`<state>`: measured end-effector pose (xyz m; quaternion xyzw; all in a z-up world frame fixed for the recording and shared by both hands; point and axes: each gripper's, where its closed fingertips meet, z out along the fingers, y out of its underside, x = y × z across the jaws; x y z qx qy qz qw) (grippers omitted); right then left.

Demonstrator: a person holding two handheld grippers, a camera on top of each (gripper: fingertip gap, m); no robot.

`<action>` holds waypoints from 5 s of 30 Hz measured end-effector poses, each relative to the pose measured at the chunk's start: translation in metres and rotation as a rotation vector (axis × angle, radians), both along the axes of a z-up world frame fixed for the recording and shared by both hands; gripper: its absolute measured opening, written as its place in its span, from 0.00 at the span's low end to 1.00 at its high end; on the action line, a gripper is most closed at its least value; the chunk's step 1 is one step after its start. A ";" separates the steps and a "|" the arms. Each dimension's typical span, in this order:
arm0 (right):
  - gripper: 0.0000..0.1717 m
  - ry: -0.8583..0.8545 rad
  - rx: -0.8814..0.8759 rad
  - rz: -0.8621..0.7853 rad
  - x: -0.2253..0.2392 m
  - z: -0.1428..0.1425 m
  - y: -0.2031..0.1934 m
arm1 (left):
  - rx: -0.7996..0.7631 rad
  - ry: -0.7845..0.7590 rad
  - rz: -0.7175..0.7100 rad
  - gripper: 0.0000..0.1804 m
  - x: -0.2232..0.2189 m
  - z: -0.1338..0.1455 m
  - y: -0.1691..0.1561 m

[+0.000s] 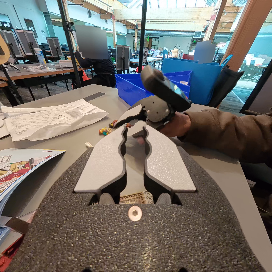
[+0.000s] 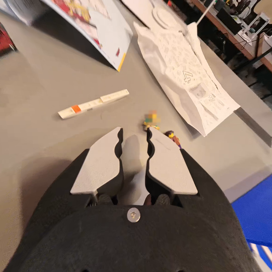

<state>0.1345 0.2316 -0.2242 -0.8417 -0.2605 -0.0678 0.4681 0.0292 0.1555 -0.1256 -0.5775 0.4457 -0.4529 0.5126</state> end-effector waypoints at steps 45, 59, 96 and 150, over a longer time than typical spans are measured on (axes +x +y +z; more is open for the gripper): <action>0.21 0.091 -0.204 0.185 -0.030 -0.021 0.012 | 0.026 -0.037 0.118 0.11 -0.015 0.010 0.027; 0.01 0.062 -0.127 0.205 -0.029 -0.012 0.011 | -0.044 -0.036 0.092 0.10 -0.014 0.002 0.027; 0.00 1.131 -0.145 0.595 -0.096 0.093 -0.039 | -0.414 -0.121 0.027 0.19 -0.011 -0.010 0.039; 0.04 0.952 0.018 0.503 -0.136 0.076 -0.035 | -0.447 -0.121 0.134 0.15 -0.020 -0.015 0.053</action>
